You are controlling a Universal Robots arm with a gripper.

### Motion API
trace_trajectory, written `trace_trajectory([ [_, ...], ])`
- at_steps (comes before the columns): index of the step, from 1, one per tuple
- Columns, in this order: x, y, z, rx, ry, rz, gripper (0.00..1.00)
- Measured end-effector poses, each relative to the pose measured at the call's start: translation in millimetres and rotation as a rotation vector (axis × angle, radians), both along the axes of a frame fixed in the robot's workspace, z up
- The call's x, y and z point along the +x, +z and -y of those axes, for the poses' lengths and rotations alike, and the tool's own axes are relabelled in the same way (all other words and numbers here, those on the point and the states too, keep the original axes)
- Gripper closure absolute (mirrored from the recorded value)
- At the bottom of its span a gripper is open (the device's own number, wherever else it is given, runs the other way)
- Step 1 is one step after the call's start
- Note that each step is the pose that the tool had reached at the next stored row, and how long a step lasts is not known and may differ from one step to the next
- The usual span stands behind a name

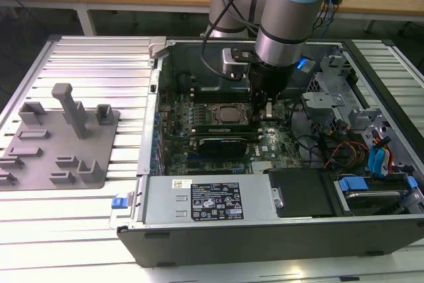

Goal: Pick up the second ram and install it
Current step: 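Press down the second ram until it locks into place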

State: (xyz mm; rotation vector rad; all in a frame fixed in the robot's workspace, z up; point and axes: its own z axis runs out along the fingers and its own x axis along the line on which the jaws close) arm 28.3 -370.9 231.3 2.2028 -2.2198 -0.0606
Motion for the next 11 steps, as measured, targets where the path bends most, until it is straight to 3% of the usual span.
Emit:
trace_trajectory([
  [5, 0.0, -2.7, 0.0, 0.0001, 0.000, -0.0001, 0.92],
  [11, 0.0, 15.4, 0.0, 0.0002, 0.000, 0.0000, 0.92],
])
